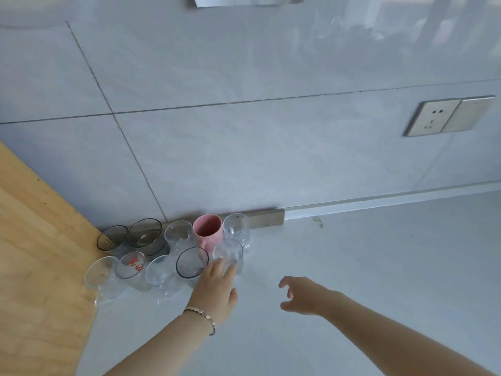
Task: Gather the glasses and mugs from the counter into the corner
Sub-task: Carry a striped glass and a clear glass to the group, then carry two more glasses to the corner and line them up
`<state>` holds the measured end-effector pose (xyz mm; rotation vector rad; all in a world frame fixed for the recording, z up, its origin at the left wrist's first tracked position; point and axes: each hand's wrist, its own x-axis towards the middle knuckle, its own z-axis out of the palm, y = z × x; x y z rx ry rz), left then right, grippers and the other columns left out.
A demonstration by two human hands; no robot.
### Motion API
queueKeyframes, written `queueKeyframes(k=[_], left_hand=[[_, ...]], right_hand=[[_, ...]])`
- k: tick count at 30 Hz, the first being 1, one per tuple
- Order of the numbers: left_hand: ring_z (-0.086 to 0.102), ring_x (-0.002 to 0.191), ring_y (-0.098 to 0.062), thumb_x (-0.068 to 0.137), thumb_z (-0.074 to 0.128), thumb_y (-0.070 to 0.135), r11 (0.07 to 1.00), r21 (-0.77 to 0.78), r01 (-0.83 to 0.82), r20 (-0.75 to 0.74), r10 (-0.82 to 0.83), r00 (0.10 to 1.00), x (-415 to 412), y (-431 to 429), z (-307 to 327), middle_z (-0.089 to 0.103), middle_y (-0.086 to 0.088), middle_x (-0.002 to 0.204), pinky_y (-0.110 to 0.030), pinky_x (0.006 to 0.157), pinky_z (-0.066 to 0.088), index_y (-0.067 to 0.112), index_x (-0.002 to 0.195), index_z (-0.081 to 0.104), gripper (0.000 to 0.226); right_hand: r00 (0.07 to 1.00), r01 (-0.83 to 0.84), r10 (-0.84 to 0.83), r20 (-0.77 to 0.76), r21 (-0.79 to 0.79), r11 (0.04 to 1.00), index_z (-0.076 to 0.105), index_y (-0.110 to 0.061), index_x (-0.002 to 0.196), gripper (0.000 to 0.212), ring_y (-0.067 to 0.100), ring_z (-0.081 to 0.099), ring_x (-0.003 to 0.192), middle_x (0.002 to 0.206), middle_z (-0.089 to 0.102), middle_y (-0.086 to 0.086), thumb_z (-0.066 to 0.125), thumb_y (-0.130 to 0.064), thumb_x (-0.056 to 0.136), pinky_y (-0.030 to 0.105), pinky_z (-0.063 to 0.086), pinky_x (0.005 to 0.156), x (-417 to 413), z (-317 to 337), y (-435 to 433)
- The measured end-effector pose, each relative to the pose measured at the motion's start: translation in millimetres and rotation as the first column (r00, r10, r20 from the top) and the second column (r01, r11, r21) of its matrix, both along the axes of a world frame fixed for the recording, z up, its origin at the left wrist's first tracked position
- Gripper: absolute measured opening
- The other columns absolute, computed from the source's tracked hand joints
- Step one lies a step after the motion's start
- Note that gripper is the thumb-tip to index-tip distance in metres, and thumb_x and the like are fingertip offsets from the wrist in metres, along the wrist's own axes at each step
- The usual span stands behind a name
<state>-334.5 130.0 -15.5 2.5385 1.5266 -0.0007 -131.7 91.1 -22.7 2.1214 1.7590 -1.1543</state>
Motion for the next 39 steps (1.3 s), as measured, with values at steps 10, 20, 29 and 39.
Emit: queueKeyframes(k=[10,20,29,39], left_hand=[[0.059,0.106,-0.021,0.089,0.046,0.026,0.853,-0.481,0.202,-0.019,-0.241,0.970,244.8,-122.4,26.6,0.061,0.000,0.118,-0.028,0.092,0.046,0.018,0.111,0.058,0.026],[0.058,0.111,-0.022,0.090,0.047,0.026,0.710,-0.412,0.571,0.052,-0.607,0.793,525.1,-318.8,63.8,0.062,-0.004,0.120,-0.030,0.096,0.046,0.015,0.112,0.060,0.028],[0.059,0.108,-0.022,0.089,0.045,0.025,0.541,-0.414,0.732,-0.013,-0.808,0.589,692.5,-432.6,56.1,0.063,-0.001,0.118,-0.031,0.093,0.048,0.017,0.110,0.059,0.027],[0.052,0.121,-0.030,0.087,0.052,0.030,0.438,-0.347,0.829,-0.002,-0.885,0.466,914.4,-487.7,17.5,0.051,-0.011,0.134,-0.036,0.099,0.045,0.017,0.132,0.041,0.048]], right_hand=[[0.959,0.266,-0.264,0.101,-0.011,0.964,0.046,-0.022,0.133,0.044,0.016,0.051,0.118,0.135,0.052,0.000,0.054,-0.029,0.091,0.031,0.041,0.093,215.6,37.4,-183.3],[0.776,0.584,-0.572,0.265,0.039,0.811,0.050,-0.010,0.131,0.039,0.028,0.050,0.125,0.138,0.048,0.010,0.045,-0.020,0.094,0.032,0.043,0.090,433.0,80.5,-455.5],[0.492,0.851,-0.836,0.243,0.069,0.521,0.047,-0.014,0.134,0.042,0.022,0.044,0.130,0.140,0.047,0.005,0.050,-0.026,0.094,0.027,0.038,0.101,551.3,70.8,-622.3],[0.187,0.980,-0.947,0.262,0.018,0.199,0.048,-0.015,0.133,0.041,0.023,0.048,0.127,0.135,0.053,0.005,0.051,-0.027,0.094,0.026,0.039,0.099,667.8,52.3,-713.3]])
